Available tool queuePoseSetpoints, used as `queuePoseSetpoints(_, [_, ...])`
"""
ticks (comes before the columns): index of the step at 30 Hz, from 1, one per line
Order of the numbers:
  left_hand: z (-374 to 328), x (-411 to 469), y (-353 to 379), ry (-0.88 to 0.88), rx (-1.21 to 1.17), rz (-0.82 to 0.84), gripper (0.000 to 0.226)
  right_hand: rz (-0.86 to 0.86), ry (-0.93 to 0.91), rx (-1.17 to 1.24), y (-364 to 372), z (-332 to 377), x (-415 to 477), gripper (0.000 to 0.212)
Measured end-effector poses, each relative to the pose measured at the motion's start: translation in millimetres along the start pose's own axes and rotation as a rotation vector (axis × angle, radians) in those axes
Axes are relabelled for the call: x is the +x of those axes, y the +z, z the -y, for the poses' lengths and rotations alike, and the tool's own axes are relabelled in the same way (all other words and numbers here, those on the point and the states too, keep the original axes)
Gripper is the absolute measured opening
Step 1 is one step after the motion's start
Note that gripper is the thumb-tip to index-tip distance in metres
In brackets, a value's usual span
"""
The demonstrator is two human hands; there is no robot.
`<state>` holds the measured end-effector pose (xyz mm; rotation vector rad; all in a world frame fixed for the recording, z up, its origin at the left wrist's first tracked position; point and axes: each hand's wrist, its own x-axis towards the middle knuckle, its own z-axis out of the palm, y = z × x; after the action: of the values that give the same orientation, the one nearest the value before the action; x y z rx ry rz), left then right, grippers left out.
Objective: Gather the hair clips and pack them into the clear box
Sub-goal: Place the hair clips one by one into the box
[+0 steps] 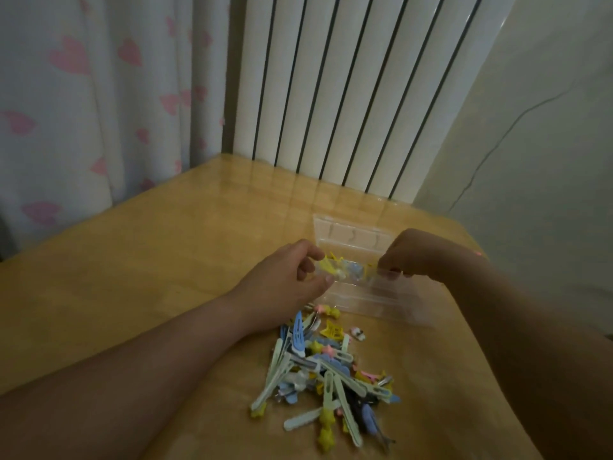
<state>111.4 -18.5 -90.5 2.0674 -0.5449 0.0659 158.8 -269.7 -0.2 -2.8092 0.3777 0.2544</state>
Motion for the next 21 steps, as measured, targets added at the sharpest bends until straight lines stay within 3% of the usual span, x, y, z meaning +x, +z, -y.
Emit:
queuePoseSetpoints(4, [-0.2,-0.2,-0.1,0.001,0.003,0.002,0.042,-0.075,-0.078,0.133,7.1,-7.3,-4.8,0.016])
queuePoseSetpoints(11, [-2.1,-1.5,-1.7,-0.008,0.015,0.001,0.043,-0.473,-0.36,0.358,18.4,-26.7,-69.8,0.015])
queuePoseSetpoints(14, [-4.1,-1.5,-1.4,-0.022,0.012,-0.002,0.042,-0.342,-0.469,0.385,27.3,-33.1,-100.2,0.009])
queuePoseSetpoints(17, [-6.7,-2.0,-1.5,-0.024,0.014,-0.007,0.04,-0.13,-0.518,0.182,39.2,-33.7,-113.4,0.006])
queuePoseSetpoints(21, [-7.9,-2.4,-1.9,-0.03,0.005,-0.009,0.038,-0.122,-0.508,-0.038,42.1,-29.9,-118.4,0.014])
